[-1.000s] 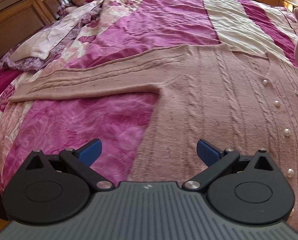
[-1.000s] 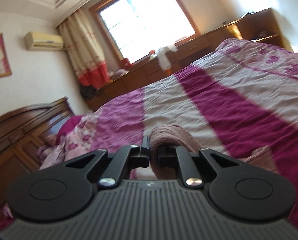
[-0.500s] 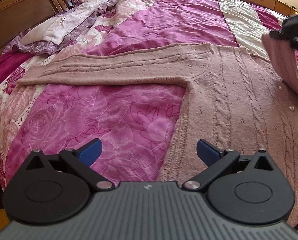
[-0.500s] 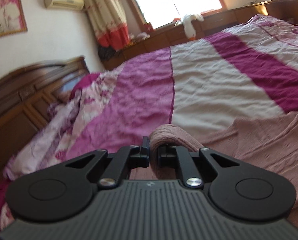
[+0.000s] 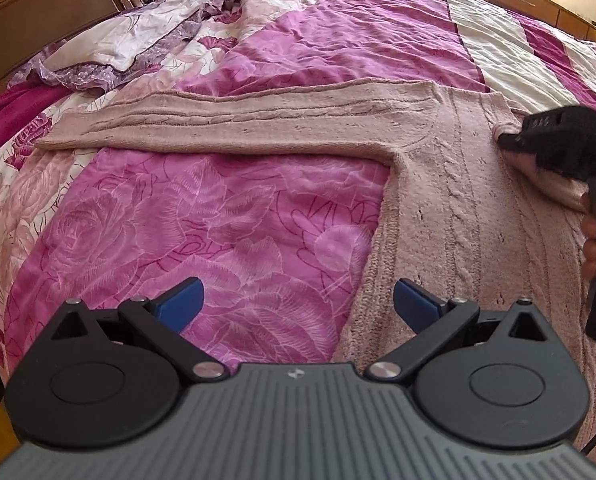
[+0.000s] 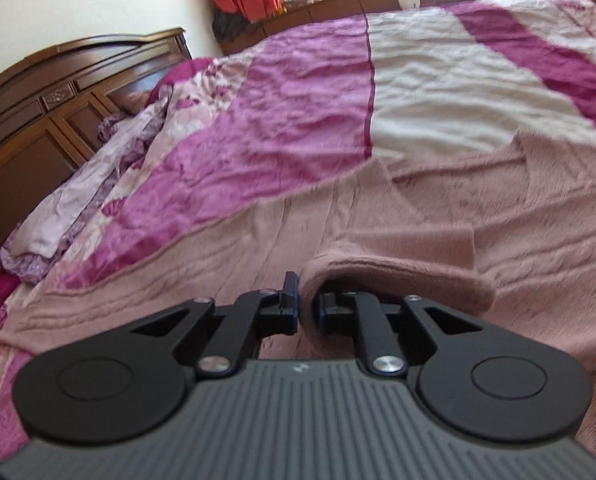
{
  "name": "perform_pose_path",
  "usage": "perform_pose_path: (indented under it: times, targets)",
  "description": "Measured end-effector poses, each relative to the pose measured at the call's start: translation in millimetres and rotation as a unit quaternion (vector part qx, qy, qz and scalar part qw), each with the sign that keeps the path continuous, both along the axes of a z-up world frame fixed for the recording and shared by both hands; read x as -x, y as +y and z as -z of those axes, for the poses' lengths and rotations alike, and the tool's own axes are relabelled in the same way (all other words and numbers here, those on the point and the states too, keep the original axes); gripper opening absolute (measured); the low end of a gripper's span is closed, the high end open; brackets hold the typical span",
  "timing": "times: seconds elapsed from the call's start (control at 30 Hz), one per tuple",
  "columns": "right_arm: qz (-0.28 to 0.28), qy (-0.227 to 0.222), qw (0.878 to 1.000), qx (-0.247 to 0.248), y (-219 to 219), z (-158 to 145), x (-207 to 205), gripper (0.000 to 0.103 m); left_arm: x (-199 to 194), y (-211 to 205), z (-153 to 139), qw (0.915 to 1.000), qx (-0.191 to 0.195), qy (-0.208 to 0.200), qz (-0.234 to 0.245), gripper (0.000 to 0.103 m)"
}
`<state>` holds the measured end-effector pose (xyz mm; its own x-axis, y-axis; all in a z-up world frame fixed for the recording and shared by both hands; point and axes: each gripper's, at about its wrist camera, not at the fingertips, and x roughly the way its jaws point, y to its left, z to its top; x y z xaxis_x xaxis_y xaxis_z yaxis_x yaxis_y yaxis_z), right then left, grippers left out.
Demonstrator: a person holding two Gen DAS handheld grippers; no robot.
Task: Fold small clothes
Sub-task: 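Lift the sleeve and fold it across the cardigan body with the right gripper, then open the right gripper and release the folded sleeve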
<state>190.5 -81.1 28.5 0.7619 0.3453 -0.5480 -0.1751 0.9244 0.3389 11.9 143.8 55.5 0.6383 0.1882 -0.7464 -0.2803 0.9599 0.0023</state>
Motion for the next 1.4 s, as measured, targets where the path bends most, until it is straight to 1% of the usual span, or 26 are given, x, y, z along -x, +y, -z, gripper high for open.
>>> perform_pose_path:
  times: [0.03,0.07,0.1,0.13,0.2,0.33,0.47,0.6,0.77,0.93,1.07,1.23,1.37,1.4]
  targets:
    - [-0.001,0.011,1.000,-0.002,1.0,3.0,0.5,0.029,-0.3,0.0,-0.4,1.0000,0.001,0.000,0.001,0.103]
    - [-0.005,0.018,1.000,-0.012,0.3,5.1,2.5,0.035,-0.7,-0.3,-1.1,1.0000,0.001,-0.001,0.002,0.103]
    - [-0.010,0.018,1.000,-0.022,-0.5,6.2,5.3,0.050,-1.0,-0.9,-2.0,1.0000,0.000,-0.002,0.004,0.103]
    - [-0.016,0.016,0.999,-0.030,-1.2,6.6,8.9,0.061,-1.3,-2.0,-3.1,1.0000,-0.002,-0.003,0.006,0.103]
    - [-0.025,0.013,0.999,-0.032,-2.0,4.2,17.8,0.065,-2.6,-5.1,-6.1,0.9999,-0.008,-0.006,0.012,0.103]
    - [-0.046,0.010,0.998,-0.039,-14.9,-5.8,38.9,0.065,-8.2,-12.5,-16.5,0.9993,-0.017,-0.018,0.028,0.103]
    - [-0.041,0.000,0.999,-0.028,-42.7,-17.7,60.4,0.065,-18.3,-25.3,-26.0,0.9979,-0.028,-0.028,0.052,0.103]
    - [-0.017,-0.005,1.000,-0.002,-79.5,-25.2,76.7,0.065,-31.4,-44.5,-33.7,0.9955,-0.035,-0.033,0.081,0.103]
    - [0.040,-0.022,0.998,0.049,-125.9,-28.4,90.9,0.065,-56.1,-69.3,-39.1,0.9937,-0.007,-0.029,0.108,0.103]
    - [0.098,-0.032,0.992,0.077,-167.6,-16.4,99.6,0.065,-84.2,-100.2,-34.9,0.9915,-0.018,-0.021,0.128,0.103]
    - [0.128,-0.023,0.989,0.071,-188.3,-1.1,101.7,0.065,-105.1,-125.7,-30.5,0.9891,-0.039,-0.012,0.141,0.103]
    - [0.133,-0.012,0.990,0.044,-199.7,19.9,102.8,0.065,-130.2,-153.9,-22.5,0.9841,-0.078,-0.012,0.159,0.103]
    - [0.128,-0.036,0.989,0.066,-192.7,29.7,107.8,0.065,-145.8,-173.1,-11.5,0.9803,-0.107,-0.014,0.166,0.103]
    - [0.126,-0.041,0.989,0.072,-190.5,31.6,109.0,0.066,-148.7,-178.0,-8.9,0.9791,-0.114,-0.016,0.168,0.103]
